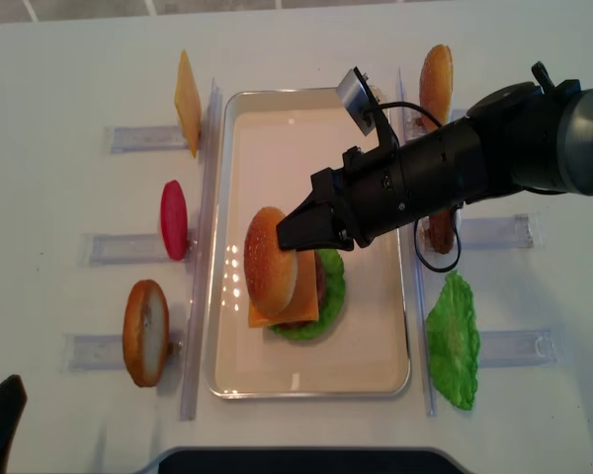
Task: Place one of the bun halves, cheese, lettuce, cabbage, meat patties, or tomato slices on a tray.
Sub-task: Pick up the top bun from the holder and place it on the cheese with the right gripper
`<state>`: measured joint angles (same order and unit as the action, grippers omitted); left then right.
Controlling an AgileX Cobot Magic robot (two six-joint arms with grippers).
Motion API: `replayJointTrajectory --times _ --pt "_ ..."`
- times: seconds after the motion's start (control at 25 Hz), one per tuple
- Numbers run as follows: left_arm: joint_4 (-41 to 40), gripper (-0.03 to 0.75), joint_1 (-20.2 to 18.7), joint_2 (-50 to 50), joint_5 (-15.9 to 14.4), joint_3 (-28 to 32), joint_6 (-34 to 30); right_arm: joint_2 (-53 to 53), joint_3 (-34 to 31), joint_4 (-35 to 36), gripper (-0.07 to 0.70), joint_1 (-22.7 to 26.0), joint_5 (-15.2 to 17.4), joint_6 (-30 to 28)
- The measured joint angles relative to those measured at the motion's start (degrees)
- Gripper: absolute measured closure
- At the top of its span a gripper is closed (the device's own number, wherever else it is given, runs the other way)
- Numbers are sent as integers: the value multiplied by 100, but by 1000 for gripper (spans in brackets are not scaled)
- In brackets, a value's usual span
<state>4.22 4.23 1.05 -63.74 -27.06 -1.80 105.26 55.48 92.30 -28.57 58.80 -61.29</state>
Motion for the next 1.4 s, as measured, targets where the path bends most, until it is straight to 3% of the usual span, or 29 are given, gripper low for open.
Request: replayJointTrajectory --times 0.36,0.56,1.4 --pt "0 156 0 0 0 0 0 0 0 0 540 -195 -19 54" --pt "0 156 0 0 0 0 5 0 0 0 540 -195 -193 30" --pt "0 157 0 0 0 0 11 0 0 -241 540 -170 -269 -22"
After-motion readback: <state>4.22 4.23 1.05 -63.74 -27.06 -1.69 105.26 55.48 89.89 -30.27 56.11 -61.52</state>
